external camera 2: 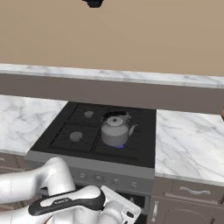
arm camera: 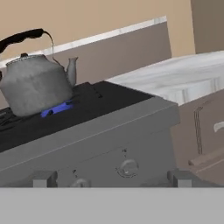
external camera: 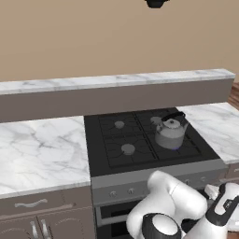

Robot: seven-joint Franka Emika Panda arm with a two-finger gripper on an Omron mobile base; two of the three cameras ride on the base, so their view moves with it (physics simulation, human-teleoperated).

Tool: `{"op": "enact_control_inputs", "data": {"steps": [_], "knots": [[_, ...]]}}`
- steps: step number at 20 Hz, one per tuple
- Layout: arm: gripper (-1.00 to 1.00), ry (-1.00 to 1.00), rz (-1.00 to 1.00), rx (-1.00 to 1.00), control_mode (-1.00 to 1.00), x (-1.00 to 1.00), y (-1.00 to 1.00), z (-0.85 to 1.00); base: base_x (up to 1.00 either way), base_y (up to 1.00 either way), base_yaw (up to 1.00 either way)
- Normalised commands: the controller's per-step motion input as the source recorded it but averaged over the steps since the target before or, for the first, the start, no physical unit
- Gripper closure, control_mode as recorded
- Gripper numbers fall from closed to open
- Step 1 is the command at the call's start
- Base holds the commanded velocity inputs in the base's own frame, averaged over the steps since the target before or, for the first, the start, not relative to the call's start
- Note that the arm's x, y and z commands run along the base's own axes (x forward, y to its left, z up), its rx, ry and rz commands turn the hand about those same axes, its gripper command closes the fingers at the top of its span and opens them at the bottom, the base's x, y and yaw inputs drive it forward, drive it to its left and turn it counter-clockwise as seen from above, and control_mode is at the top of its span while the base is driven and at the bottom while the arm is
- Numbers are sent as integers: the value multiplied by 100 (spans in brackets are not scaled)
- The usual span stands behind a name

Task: The kettle is done boiling. Turn off the stove, then wait for 300 timesteps before moving the kettle to the dining table.

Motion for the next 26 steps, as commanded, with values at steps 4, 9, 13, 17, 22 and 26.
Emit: {"op": "enact_control_inputs", "data": {"steps": [4,9,13,17,22,26], "knots": [[-100,-14,0,-4,-100,13,-24,-7,0,0,0],[-100,-11,0,-5,-100,12,-27,0,0,0,0],[-100,-1,0,-9,-100,16,-8,-5,0,0,0],[-100,1,0,-14,-100,20,1,-14,0,0,0],[-100,0,0,-16,-100,28,8,-16,0,0,0],[-100,0,2,-15,-100,28,4,-16,0,0,0]]}}
